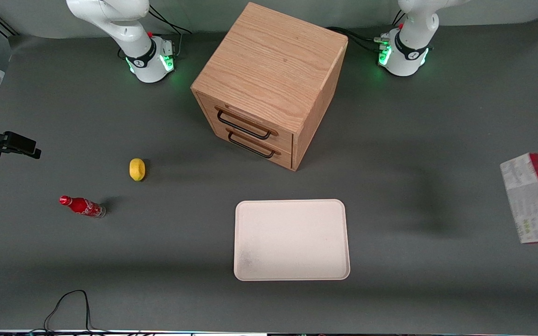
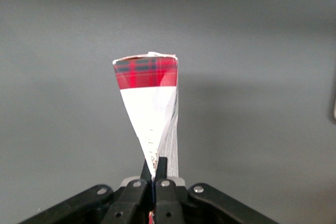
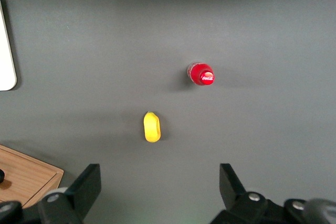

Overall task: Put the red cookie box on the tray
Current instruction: 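Close the left gripper on the box and lift it upright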

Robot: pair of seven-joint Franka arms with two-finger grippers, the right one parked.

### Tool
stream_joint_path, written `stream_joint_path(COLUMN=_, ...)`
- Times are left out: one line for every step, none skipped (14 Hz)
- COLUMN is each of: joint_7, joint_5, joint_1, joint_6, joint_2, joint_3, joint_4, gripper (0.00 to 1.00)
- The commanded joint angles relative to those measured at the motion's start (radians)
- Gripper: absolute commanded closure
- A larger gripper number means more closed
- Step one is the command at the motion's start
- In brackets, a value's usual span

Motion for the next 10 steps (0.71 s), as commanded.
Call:
stream_joint_path(joint_7=0.016, joint_5=-0.012, joint_1=-0.01, joint_6=-0.118, joint_2=0.028, joint_3=-0.001, joint_4=0.139, gripper=1.0)
stream_joint_path(joint_7=0.016, joint_5=-0.012, joint_1=-0.011, joint_6=-0.129, joint_2=0.026, joint_3=-0.001, joint_4=0.157, gripper=1.0)
stream_joint_path(joint_7=0.016, joint_5=-0.012, joint_1=-0.016, joint_6=-0.134, joint_2=0.024, joint_3=-0.001, joint_4=0.162, gripper=1.0)
stream_joint_path(joint_7=0.016, joint_5=-0.01, joint_1=-0.019, joint_6=-0.126, joint_2=0.024, joint_3=-0.003, joint_4=0.164, gripper=1.0)
stream_joint_path(joint_7=0.016, joint_5=-0.012, joint_1=-0.028, joint_6=-0.123, joint_2=0.024, joint_3=-0.006, joint_4=0.164, gripper=1.0)
stream_joint_path(joint_7=0.014, joint_5=-0.01, joint_1=-0.048, joint_6=-0.12, joint_2=0.024, joint_3=-0.024, joint_4=0.164, gripper=1.0)
stream_joint_path(joint_7=0.01, joint_5=-0.012, joint_1=-0.057, joint_6=-0.117, joint_2=0.021, joint_3=-0.039, joint_4=0.164, gripper=1.0)
stream_joint_path(joint_7=-0.005, joint_5=-0.012, joint_1=-0.073, joint_6=-0.117, joint_2=0.011, joint_3=-0.052, joint_4=0.162, gripper=1.0)
stream_joint_path(joint_7=-0.047, joint_5=-0.012, joint_1=-0.105, joint_6=-0.117, joint_2=0.005, joint_3=-0.062, joint_4=0.157, gripper=1.0)
stream_joint_path(joint_7=-0.118, joint_5=-0.012, joint_1=-0.144, joint_6=-0.117, joint_2=0.004, joint_3=-0.067, joint_4=0.156, gripper=1.0)
